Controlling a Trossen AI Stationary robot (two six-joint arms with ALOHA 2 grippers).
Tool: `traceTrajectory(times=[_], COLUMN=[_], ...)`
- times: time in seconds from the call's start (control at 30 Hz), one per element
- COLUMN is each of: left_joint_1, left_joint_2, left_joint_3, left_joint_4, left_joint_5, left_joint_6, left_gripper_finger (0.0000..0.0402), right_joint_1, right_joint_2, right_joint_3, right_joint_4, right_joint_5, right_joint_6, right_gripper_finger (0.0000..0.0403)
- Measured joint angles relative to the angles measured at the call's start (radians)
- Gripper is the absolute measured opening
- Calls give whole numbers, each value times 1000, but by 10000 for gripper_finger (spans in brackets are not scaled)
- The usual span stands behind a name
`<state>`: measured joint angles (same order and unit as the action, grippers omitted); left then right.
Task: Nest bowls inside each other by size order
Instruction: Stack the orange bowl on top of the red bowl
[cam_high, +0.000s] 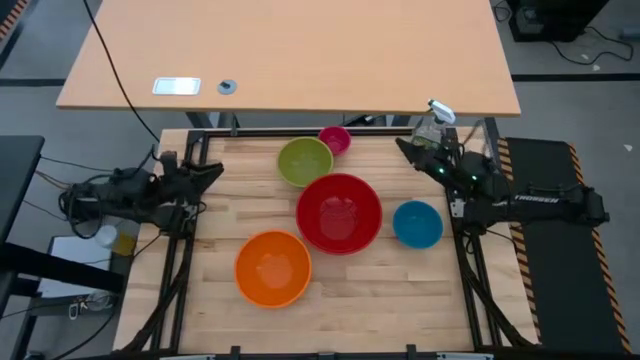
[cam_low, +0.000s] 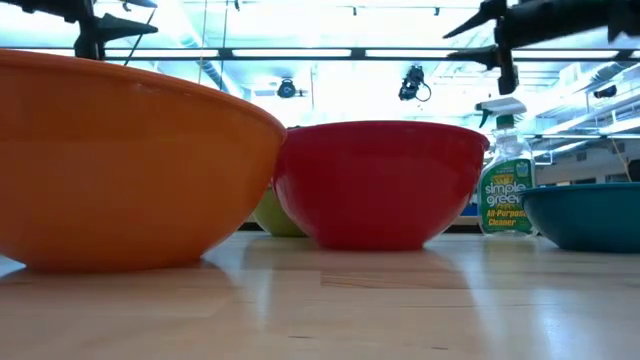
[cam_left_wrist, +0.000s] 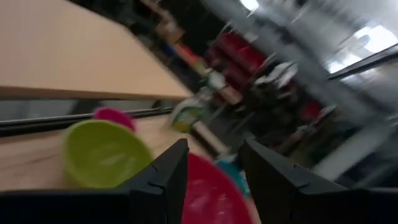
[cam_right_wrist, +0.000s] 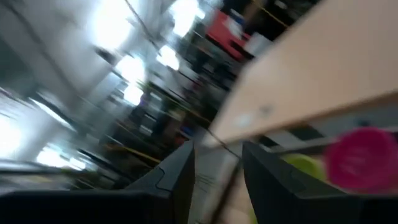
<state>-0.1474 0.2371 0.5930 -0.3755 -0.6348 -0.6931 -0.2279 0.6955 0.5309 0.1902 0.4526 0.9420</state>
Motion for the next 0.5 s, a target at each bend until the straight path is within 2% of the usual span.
traceTrajectory(times=[0.17, 0.3, 0.5], left_joint_1=[2, 33, 113], left_joint_2=[167, 276, 371], left_joint_3=[116, 186, 239], left_joint_4=[-132, -206, -248], left_joint_5=[-53, -52, 45], left_joint_6=[-1, -80, -157], left_gripper_finger=[158, 173, 197], right_joint_1=[2, 3, -35], right_joint_2=[125, 243, 429], right_joint_3=[224, 405, 590], right_joint_4=[-381, -644, -904], right_joint_5=[-5, -23, -79], right_joint_6=[-20, -74, -212], right_gripper_finger=[142, 142, 142])
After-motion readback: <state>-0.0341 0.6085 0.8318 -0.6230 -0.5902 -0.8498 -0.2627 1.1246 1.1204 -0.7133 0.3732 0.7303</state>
